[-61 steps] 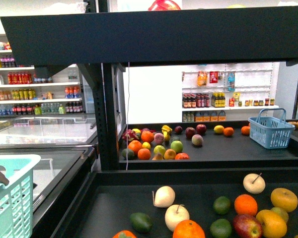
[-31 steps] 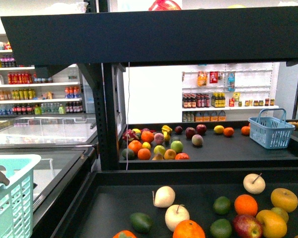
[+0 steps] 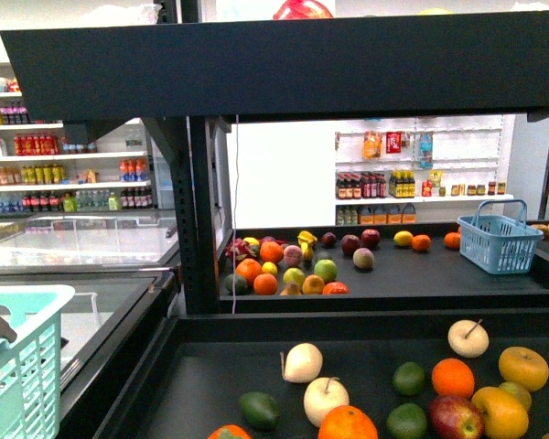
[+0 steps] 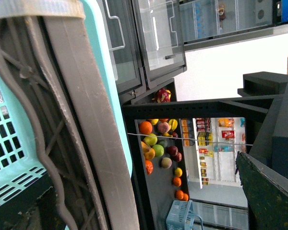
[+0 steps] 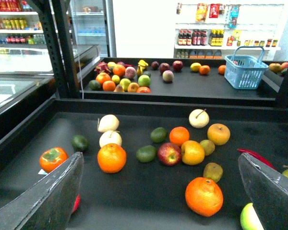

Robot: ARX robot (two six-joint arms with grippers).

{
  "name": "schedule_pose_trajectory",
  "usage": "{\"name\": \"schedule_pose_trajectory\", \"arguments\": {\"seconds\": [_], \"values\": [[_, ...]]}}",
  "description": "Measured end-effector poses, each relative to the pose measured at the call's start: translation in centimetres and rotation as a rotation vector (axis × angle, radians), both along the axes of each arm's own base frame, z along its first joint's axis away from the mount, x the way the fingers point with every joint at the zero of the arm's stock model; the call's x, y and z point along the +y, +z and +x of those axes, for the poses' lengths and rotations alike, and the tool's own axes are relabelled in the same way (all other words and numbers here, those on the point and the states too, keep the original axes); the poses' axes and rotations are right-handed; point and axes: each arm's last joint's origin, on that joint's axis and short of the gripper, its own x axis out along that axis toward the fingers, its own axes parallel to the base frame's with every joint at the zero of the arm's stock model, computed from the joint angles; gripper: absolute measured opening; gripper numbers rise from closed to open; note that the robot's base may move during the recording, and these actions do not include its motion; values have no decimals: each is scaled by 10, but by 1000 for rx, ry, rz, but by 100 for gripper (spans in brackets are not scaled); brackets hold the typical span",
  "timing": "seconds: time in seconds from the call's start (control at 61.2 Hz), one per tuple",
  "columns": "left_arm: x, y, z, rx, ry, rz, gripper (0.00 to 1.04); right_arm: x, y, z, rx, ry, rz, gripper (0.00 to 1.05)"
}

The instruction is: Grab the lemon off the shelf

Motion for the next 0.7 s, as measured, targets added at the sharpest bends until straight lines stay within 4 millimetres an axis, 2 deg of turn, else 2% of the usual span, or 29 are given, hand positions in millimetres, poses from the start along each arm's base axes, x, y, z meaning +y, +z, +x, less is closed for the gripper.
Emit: {"name": "schedule_pose_trajectory", "arguments": {"seconds": [0.327, 0.441, 0.555, 0.653, 0.702], "values": [[-9, 18, -22, 98, 33, 77, 97, 0, 0, 0, 0, 0, 0, 97], [-22, 37, -36, 112, 93, 293, 97, 0, 0, 0, 0, 0, 0, 97], [-54, 61, -60, 46, 137, 625, 97, 0, 0, 0, 0, 0, 0, 97], [-87, 61, -85, 11, 103, 857, 97, 0, 0, 0, 0, 0, 0, 97], [-103, 55, -98, -34, -52, 987, 91, 0, 0, 0, 0, 0, 0, 97]]}}
